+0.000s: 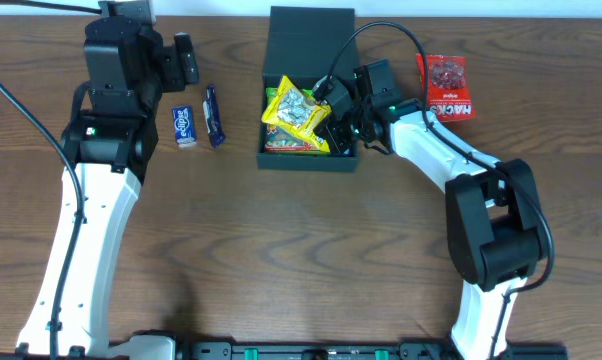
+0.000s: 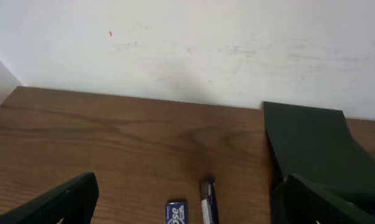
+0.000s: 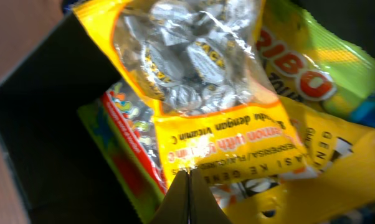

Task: Pack container
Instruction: 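Lower the yellow bag into the box and open the right gripper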

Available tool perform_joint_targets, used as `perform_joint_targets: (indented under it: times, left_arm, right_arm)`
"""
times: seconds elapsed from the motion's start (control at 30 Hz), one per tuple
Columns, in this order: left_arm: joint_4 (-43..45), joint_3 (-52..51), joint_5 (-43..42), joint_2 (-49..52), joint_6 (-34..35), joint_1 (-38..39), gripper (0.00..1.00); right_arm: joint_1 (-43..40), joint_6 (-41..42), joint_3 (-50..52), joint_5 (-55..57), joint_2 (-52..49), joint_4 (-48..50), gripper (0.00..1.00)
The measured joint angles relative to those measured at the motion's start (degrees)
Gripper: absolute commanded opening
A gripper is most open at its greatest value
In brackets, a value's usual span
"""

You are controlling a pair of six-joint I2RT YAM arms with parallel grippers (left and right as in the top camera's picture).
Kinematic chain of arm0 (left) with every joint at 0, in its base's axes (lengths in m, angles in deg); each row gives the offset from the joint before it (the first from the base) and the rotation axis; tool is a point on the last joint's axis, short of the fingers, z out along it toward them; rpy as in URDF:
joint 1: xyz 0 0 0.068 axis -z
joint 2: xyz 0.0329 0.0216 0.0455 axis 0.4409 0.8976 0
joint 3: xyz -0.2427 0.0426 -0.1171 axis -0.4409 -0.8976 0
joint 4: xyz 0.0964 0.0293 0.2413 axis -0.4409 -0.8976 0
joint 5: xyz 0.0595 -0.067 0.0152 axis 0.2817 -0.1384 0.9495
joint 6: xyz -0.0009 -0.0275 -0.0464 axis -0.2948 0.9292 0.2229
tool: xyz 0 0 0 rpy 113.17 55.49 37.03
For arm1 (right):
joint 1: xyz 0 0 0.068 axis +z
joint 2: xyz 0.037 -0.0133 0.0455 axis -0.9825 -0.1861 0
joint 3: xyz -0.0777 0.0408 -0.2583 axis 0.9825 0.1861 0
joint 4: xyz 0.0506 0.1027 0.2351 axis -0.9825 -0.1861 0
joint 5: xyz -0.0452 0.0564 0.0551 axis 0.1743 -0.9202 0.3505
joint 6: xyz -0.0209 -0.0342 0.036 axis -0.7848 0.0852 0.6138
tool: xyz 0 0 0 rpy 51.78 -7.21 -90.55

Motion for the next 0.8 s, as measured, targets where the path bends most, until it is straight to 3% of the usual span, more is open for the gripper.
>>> perform_joint_targets:
  times: [0.53,0.8]
  left_arm:
    - [0.00,0.00,0.02,0.00,0.00,0.00,0.95]
    - [-0.04,0.00,0.00,0.00,0.00,0.00,0.95]
  right_arm:
    - [0.09,-2.45,0.00,13.38,0.00,8.39,0.01]
    - [0.09,-2.16,-0.26,10.45,0.00,1.46,0.01]
